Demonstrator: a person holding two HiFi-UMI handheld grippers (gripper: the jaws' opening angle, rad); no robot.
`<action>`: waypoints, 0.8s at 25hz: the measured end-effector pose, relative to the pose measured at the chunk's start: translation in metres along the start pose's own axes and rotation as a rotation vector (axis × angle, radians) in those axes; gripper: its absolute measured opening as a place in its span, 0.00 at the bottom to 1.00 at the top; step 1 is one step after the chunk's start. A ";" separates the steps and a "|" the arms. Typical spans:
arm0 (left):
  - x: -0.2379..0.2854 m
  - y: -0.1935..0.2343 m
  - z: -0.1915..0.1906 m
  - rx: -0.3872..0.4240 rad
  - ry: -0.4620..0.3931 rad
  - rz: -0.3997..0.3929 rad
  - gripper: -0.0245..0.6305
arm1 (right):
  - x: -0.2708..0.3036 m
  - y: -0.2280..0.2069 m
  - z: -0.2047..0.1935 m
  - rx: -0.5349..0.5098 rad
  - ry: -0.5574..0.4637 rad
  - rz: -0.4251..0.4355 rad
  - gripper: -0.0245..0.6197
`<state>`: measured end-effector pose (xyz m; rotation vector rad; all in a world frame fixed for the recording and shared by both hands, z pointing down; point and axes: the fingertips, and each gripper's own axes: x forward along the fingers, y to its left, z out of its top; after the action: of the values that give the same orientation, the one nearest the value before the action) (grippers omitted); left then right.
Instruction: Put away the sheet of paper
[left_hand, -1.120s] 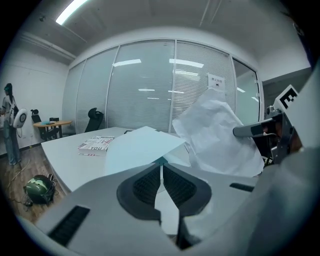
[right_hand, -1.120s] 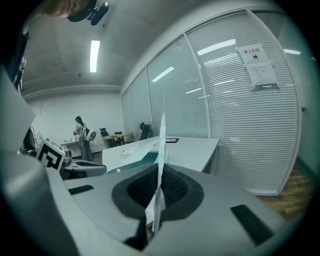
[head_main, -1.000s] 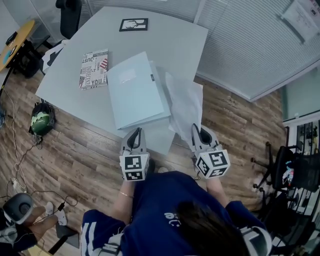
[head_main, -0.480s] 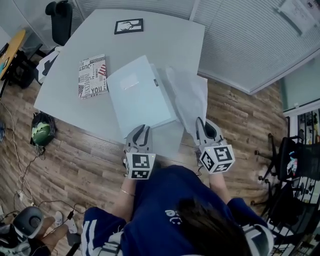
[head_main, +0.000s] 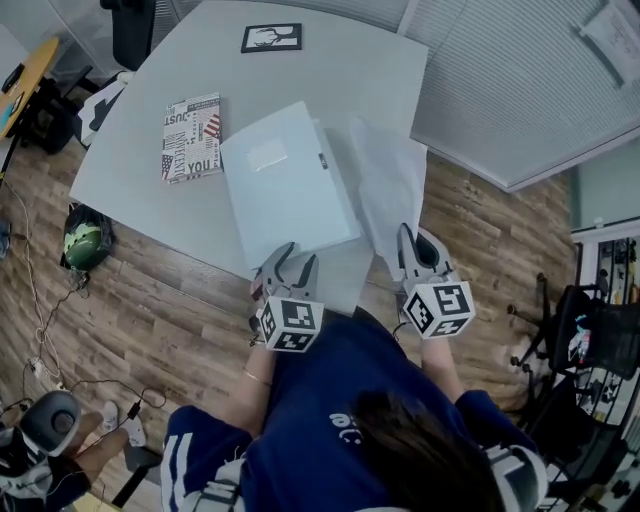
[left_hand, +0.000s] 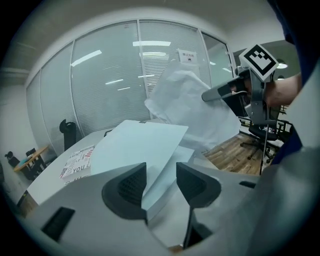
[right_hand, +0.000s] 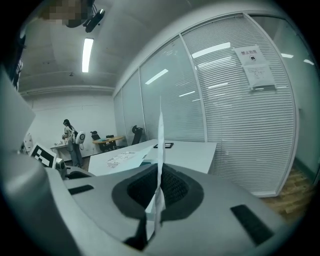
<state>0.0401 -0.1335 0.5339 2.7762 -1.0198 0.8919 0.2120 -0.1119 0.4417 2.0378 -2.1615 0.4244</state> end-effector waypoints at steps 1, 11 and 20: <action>0.002 -0.001 -0.001 -0.002 0.014 0.008 0.30 | 0.003 -0.001 0.001 -0.004 0.006 0.011 0.05; 0.016 0.011 0.013 0.081 0.037 0.177 0.30 | 0.020 -0.016 0.013 0.005 0.005 0.100 0.05; 0.002 0.019 0.028 0.021 -0.023 0.233 0.22 | 0.026 -0.020 0.012 -0.006 0.009 0.142 0.05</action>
<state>0.0444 -0.1561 0.5087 2.7303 -1.3669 0.9005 0.2312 -0.1413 0.4405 1.8828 -2.3073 0.4427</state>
